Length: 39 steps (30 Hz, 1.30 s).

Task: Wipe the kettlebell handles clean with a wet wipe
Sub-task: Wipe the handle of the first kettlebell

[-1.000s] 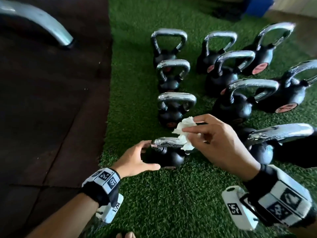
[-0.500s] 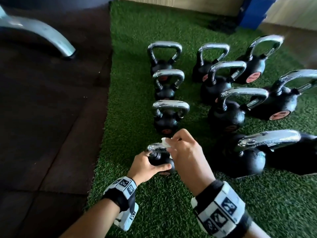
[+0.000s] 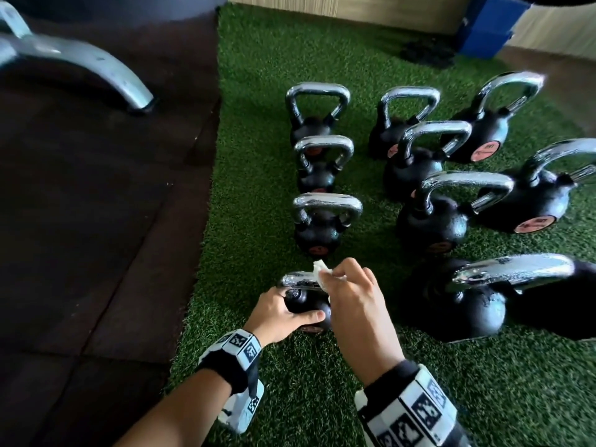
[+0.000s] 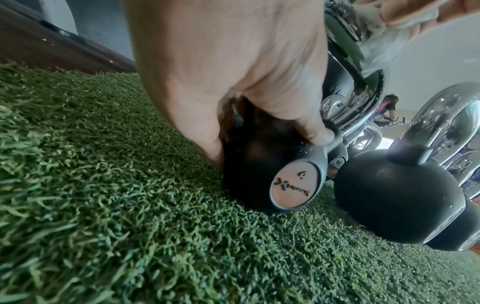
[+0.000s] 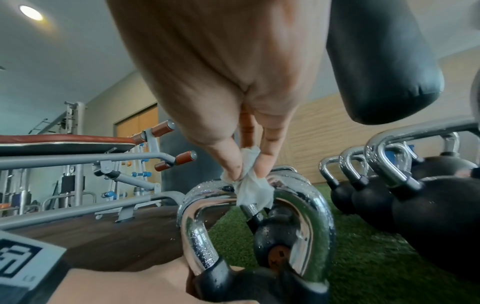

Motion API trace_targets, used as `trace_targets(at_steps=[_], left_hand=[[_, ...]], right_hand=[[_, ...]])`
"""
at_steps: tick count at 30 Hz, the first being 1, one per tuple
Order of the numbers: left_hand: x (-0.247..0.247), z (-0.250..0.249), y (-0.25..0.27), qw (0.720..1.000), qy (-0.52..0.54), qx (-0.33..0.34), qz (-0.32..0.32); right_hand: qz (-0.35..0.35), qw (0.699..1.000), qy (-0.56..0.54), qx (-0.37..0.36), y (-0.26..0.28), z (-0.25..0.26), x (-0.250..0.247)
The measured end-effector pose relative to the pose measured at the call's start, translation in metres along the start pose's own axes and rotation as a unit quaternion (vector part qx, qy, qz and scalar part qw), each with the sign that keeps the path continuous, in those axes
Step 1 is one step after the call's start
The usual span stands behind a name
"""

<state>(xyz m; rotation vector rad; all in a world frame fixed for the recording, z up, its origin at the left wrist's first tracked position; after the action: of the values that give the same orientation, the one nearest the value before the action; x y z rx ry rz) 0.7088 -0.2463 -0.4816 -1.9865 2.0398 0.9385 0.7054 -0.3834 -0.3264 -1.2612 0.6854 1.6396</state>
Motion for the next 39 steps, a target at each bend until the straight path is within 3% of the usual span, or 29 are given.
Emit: trace_targets(at_steps=[6, 11, 13, 15, 18, 22, 27, 31, 34, 37, 39], left_hand=[[0.0, 0.001, 0.002, 1.0, 0.009, 0.005, -0.024], [0.001, 0.003, 0.002, 1.0, 0.015, 0.005, -0.026], [0.002, 0.004, 0.001, 0.999, 0.021, 0.009, -0.026], [0.002, 0.005, 0.0, 0.999, 0.03, 0.007, -0.026], [0.002, 0.004, 0.0, 0.998, 0.046, 0.017, -0.026], [0.0, 0.003, 0.002, 0.998, 0.059, 0.019, -0.024], [-0.001, -0.006, 0.004, 0.996, 0.065, 0.062, -0.014], [-0.001, -0.012, 0.006, 0.988, 0.108, 0.108, 0.005], [-0.002, -0.005, 0.011, 0.997, 0.05, 0.037, 0.045], [-0.011, 0.009, 0.026, 0.988, -0.066, -0.086, 0.113], [-0.014, 0.012, 0.036, 0.983, 0.053, -0.121, 0.129]], right_hand=[[-0.07, 0.993, -0.069, 0.068, 0.006, -0.032, -0.016], [-0.075, 0.994, -0.057, 0.052, 0.008, -0.029, -0.009], [-0.112, 0.987, -0.076, 0.085, 0.01, -0.04, -0.008], [-0.126, 0.974, -0.108, 0.155, 0.012, -0.061, -0.005], [-0.078, 0.95, -0.18, 0.245, 0.014, -0.093, 0.011], [-0.085, 0.93, -0.228, 0.275, 0.016, -0.108, 0.023], [-0.035, 0.855, -0.368, 0.364, 0.024, -0.119, 0.062], [-0.006, 0.842, -0.378, 0.385, 0.028, -0.112, 0.083], [0.025, 0.843, -0.377, 0.384, 0.031, -0.116, 0.078], [0.114, 0.839, -0.399, 0.352, 0.037, -0.11, 0.069], [0.176, 0.845, -0.408, 0.299, 0.039, -0.094, 0.061]])
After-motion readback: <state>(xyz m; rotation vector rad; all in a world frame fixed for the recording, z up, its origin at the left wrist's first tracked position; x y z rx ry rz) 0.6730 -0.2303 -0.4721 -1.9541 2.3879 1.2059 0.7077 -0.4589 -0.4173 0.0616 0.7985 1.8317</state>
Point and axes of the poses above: each hand's wrist, its own y-axis away from the middle knuckle, its own x-axis out of the palm, z = x × y, the point moved 7 cm from there along -y, towards the middle knuckle, and after that the axes turned 4 degrees about y, right-handed, at the moved point
